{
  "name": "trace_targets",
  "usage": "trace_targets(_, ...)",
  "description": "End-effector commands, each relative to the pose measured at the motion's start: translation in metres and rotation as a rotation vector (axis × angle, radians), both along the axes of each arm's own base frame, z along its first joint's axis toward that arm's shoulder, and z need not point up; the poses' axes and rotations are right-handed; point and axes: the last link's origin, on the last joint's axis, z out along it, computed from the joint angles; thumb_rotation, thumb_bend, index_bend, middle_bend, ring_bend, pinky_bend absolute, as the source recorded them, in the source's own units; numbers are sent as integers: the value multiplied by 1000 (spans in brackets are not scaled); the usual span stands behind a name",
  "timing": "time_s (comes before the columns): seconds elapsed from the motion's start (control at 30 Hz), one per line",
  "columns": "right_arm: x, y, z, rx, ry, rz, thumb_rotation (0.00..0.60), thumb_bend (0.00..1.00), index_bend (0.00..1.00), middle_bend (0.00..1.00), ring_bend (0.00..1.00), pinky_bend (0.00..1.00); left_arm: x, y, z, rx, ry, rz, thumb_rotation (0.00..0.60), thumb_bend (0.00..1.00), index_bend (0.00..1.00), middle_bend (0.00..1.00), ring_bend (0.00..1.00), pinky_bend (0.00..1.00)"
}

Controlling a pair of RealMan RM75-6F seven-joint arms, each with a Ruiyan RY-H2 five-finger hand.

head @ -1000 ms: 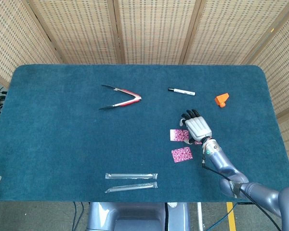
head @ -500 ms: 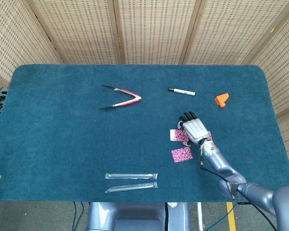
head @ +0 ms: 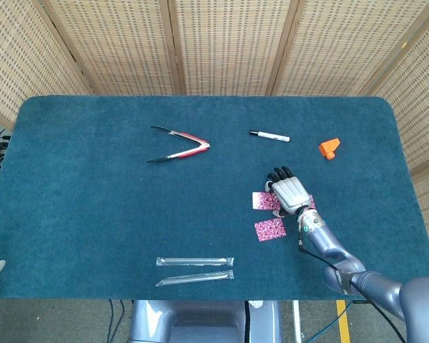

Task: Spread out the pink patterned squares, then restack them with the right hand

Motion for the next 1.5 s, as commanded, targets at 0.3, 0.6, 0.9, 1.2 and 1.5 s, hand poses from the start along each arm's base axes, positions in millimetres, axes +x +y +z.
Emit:
trace_targets(0.3, -3, -7, 0, -14, 30, 12, 600, 208, 347, 183, 0, 0, -1, 0, 0, 2, 3, 9, 600, 120, 80, 0, 0, 0)
trace_targets(0.6, -1, -17, 2, -28, 46, 22, 600, 208, 346, 186, 0, 0, -4, 0, 0, 6, 4, 19, 600, 119, 80, 0, 0, 0)
trace_targets(0.9, 3, -22, 6, -33, 55, 34, 600, 208, 346, 186, 0, 0, -6, 1, -1, 5, 2, 27, 600, 119, 80, 0, 0, 0)
trace_targets(1.2, 5, -11, 4, -7, 49, 35, 600, 208, 346, 186, 0, 0, -6, 3, -2, -3, 2, 22, 600, 119, 80, 0, 0, 0)
trace_targets(1.5, 2, -11, -2, -1, 58, 9, 600, 208, 346, 186, 0, 0, -8, 2, -1, -2, 1, 28, 600, 119, 80, 0, 0, 0)
